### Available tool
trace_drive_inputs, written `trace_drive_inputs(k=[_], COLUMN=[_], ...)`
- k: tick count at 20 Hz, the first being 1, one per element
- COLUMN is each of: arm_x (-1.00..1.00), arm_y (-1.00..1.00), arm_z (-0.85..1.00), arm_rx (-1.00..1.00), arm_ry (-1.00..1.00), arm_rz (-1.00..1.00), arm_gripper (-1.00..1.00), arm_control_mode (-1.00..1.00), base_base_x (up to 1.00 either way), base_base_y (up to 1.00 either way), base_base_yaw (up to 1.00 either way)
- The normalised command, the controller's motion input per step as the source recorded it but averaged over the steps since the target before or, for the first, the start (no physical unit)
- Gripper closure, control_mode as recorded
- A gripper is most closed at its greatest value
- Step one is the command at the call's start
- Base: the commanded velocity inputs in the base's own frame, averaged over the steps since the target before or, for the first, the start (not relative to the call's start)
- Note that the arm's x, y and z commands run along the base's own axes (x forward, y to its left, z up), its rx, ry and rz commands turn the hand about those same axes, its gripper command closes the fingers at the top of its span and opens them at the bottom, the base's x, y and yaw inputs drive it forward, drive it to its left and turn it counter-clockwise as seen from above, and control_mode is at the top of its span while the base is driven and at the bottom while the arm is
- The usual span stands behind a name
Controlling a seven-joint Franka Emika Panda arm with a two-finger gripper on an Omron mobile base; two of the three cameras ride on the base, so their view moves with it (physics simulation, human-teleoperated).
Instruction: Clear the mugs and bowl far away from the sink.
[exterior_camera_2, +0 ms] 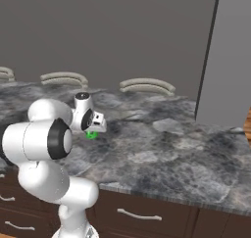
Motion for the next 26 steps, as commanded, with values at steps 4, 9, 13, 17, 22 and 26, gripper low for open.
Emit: trace_drive_inputs(k=[4,9,13,17,22,26], arm_x=[0.1,0.05,0.04,0.07,-0.05,-0.2], arm_y=[0.0,0.0,0.0,0.01,0.0,0.0], arm_z=[-0.17,-0.22,-0.27,-0.42,0.16,0.67], arm_rx=[0.0,0.0,0.0,0.0,0.0,0.0], arm_ry=[0.0,0.0,0.0,0.0,-0.03,-0.08], arm_rz=[0.0,0.0,0.0,0.0,0.0,0.03], arm_gripper=[1.0,1.0,1.0,-1.0,-1.0,-1.0], arm_control_mode=[-1.0,-1.0,-1.0,-1.0,-1.0,-1.0], base_base_x=[0.0,0.0,0.0,0.0,0.0,0.0], base_base_y=[0.0,0.0,0.0,0.0,0.0,0.0], base_base_yaw=[0.0,0.0,0.0,0.0,0.0,0.0])
